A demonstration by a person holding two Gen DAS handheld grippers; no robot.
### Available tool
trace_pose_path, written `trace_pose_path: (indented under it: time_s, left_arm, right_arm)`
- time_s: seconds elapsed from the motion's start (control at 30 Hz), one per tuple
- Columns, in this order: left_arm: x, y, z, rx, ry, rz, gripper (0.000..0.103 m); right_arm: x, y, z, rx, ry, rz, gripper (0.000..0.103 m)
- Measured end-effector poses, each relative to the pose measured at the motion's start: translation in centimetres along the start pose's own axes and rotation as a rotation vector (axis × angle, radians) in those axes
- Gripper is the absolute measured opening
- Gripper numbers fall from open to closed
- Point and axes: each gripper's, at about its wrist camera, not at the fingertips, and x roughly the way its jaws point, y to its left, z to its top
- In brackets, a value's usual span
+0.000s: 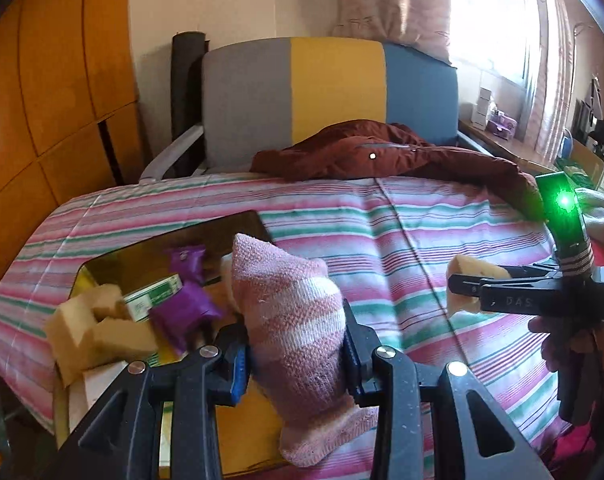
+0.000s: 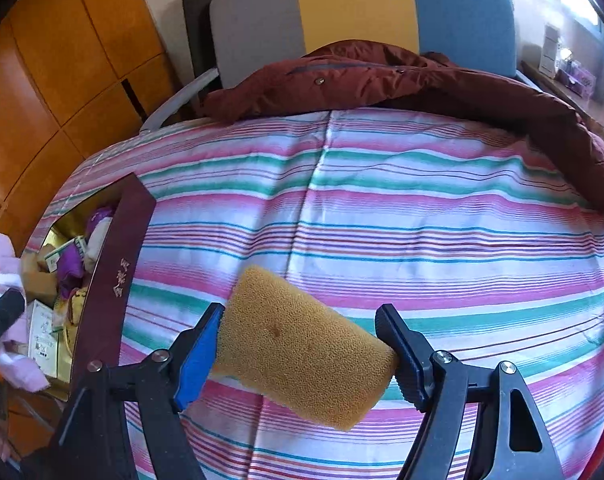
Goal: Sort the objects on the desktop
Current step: 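Carry the lilac sock and sponge over the gold tray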
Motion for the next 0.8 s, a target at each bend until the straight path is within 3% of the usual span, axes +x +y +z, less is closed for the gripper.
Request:
trace_pose_path:
  time_s: [0.43,0.8]
  left_arm:
    - [-1.6,7.3,-2.5,-0.151,0.02,0.029,0.037]
    - [-3.9,14.6,-4.6,-0.327,0.01,0.054,0.037]
  right_arm:
    - [-1.3,4.3,0.0,-0.054,0.004,0.094,0.076]
    - [-4.5,11.8,-0.8,-0.145,-0.036,0.247,0.076]
